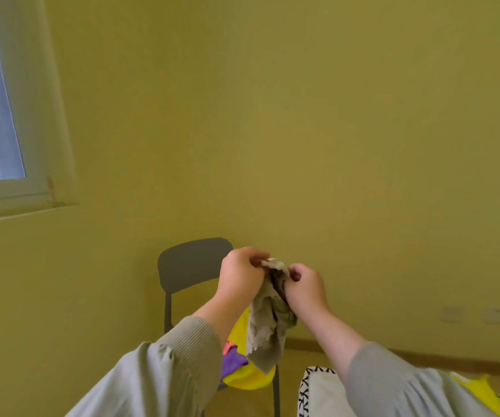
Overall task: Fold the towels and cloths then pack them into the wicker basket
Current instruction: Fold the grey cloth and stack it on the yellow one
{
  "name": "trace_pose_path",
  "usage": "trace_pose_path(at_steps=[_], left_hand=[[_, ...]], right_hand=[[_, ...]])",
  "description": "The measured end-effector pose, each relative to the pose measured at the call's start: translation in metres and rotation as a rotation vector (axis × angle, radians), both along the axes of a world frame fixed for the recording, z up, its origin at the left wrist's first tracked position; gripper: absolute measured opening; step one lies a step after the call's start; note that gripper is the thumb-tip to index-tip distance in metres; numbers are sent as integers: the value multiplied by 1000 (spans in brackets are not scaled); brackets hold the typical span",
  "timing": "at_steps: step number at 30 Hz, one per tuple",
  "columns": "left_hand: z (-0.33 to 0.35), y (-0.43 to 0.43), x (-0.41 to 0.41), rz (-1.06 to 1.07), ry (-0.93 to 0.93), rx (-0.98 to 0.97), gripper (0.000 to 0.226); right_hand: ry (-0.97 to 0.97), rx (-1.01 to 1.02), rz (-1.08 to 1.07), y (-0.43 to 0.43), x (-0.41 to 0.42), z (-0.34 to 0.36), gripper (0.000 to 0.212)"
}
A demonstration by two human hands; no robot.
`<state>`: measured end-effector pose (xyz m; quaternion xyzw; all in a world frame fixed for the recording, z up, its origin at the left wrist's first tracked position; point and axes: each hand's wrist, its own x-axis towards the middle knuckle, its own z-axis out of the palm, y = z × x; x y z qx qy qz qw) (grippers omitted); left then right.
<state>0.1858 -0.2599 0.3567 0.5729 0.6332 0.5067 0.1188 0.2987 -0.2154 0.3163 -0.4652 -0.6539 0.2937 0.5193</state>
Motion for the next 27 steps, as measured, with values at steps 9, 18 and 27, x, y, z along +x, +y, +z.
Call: trace_pose_path(at_steps=[9, 18, 27], left_hand=[[33, 12, 54, 79, 298, -20, 15], [43, 7, 73, 17, 284, -13, 8], [45, -15, 40, -97, -82, -11, 13]], right_hand=[[16, -214, 230, 15, 69, 31, 31], [-248, -81, 215, 0, 94, 50, 17], [-311, 26, 105, -9, 70, 68, 24]])
